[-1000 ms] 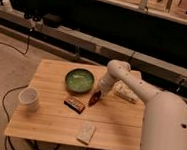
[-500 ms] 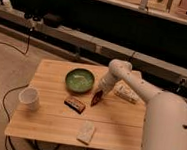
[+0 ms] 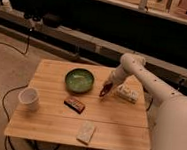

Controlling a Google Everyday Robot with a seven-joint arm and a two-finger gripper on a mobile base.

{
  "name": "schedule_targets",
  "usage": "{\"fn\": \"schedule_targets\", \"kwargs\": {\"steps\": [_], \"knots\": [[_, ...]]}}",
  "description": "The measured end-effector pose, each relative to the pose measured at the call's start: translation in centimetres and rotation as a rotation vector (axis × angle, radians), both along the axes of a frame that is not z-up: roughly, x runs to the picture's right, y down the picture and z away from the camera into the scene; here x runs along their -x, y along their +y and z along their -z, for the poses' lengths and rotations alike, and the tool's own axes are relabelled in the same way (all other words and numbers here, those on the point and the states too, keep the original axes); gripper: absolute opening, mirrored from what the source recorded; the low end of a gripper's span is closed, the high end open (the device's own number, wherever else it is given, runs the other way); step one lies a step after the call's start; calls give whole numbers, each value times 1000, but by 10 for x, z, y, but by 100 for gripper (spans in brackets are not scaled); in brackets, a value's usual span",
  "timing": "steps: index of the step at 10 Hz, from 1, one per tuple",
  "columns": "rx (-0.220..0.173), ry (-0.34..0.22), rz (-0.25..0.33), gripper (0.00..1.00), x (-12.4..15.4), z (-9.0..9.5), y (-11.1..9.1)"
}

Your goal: Place the pepper in the ceramic bowl

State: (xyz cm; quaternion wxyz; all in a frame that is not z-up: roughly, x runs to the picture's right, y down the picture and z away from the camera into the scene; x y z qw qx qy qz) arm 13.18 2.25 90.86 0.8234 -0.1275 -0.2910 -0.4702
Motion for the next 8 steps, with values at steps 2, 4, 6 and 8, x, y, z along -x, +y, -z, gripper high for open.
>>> {"fn": "schedule_targets", "kwargs": {"steps": [2,4,6,8], "knots": [[-130,-1,-46,18,7,0,-50],[-316,-39,-45,18,40,6,-102],[-413,-88,-21,18,78,11,-114],[-439,-137,12,23,114,14,-98]]}}
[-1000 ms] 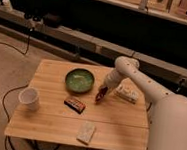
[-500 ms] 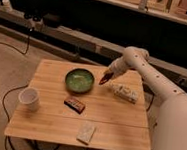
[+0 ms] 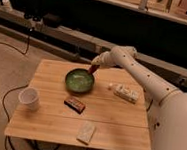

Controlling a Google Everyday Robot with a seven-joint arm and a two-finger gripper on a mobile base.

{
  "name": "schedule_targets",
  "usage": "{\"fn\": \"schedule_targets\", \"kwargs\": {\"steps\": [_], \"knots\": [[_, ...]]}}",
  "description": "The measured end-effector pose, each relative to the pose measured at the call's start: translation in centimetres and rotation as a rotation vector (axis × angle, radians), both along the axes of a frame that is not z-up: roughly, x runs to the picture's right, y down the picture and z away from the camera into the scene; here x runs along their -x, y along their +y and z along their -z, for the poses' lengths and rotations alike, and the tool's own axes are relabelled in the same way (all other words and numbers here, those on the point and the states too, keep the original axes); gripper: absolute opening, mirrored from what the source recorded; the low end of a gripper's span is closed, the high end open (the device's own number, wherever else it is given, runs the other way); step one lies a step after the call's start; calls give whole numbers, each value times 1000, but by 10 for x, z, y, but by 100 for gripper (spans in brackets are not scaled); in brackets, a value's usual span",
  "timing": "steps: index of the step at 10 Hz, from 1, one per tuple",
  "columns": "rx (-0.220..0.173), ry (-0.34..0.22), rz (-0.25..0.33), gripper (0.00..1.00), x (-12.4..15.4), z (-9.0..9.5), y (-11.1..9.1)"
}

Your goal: Place the pepper in the ceramic bowl

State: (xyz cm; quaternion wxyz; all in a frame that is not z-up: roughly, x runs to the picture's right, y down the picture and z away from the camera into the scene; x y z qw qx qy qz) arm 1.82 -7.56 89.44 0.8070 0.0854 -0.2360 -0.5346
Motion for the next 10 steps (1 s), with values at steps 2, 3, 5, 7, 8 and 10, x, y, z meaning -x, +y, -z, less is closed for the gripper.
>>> {"fn": "schedule_targets", "kwargs": {"steps": [2,3,5,7,8,10], "knots": [[16,-11,28,42,19,-3,19],[25,-10,29,51,23,-6,24],[39,-14,21,67,31,-14,29],[58,-44,10,68,39,-15,29],[76,-64,9,68,43,-13,31],[83,-72,8,68,44,-13,32]]}}
